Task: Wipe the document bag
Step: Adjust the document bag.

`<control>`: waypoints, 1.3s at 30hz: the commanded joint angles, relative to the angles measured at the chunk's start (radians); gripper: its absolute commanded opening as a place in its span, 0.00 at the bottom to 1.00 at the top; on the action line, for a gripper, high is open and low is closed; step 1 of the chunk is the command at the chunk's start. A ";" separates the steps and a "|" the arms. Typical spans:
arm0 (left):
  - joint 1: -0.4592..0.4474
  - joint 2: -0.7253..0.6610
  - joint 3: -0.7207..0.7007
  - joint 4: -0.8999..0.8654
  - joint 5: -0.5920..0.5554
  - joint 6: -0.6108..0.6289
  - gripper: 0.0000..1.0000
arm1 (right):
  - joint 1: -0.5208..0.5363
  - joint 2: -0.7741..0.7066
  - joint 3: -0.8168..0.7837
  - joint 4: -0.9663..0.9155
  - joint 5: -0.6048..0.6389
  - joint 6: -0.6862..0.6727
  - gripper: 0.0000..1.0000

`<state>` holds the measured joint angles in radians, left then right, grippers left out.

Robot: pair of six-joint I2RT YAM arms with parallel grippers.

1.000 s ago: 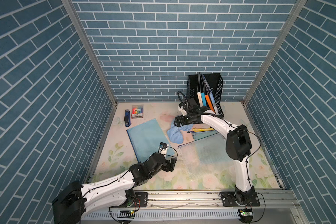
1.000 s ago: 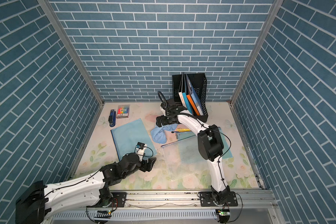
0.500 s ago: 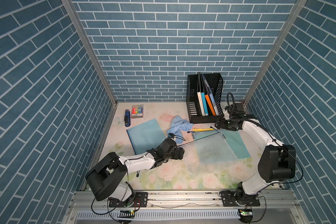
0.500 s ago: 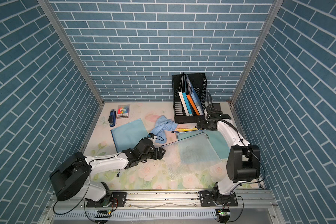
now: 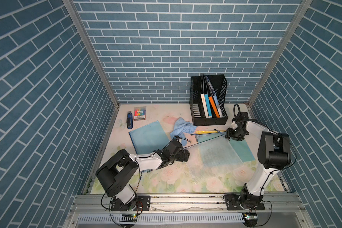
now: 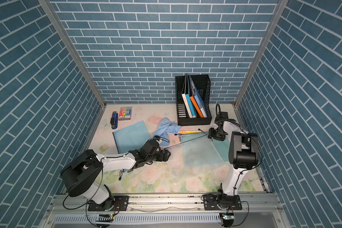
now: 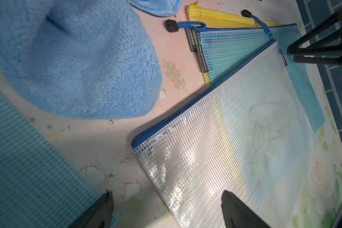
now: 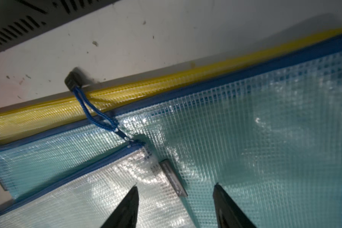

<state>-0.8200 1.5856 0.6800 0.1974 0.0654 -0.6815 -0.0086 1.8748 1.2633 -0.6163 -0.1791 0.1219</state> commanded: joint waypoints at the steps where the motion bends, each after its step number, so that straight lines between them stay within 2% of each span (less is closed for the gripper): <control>1: 0.008 -0.021 -0.010 0.007 -0.019 -0.009 0.91 | 0.015 0.017 -0.001 0.026 0.049 -0.052 0.61; 3: 0.009 -0.016 -0.007 0.007 -0.020 -0.013 0.91 | 0.023 0.029 -0.008 0.049 0.059 -0.056 0.60; 13: 0.015 0.002 0.021 -0.033 -0.017 0.010 0.91 | 0.057 0.060 -0.033 0.071 0.084 -0.065 0.40; 17: 0.028 -0.008 0.023 -0.039 -0.019 0.020 0.91 | 0.083 0.058 -0.061 0.081 0.126 -0.073 0.29; 19: 0.034 -0.013 0.023 -0.039 -0.019 0.022 0.90 | 0.094 0.066 -0.063 0.076 0.134 -0.074 0.20; 29: 0.049 -0.035 -0.011 -0.015 -0.012 0.021 0.91 | 0.112 0.054 -0.059 0.043 0.143 -0.062 0.00; 39: 0.062 -0.122 -0.034 -0.039 -0.039 0.036 0.91 | 0.094 -0.097 0.040 -0.066 0.096 0.010 0.00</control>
<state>-0.7681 1.5005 0.6617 0.1761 0.0509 -0.6659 0.0917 1.8507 1.2453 -0.6018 -0.0547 0.0963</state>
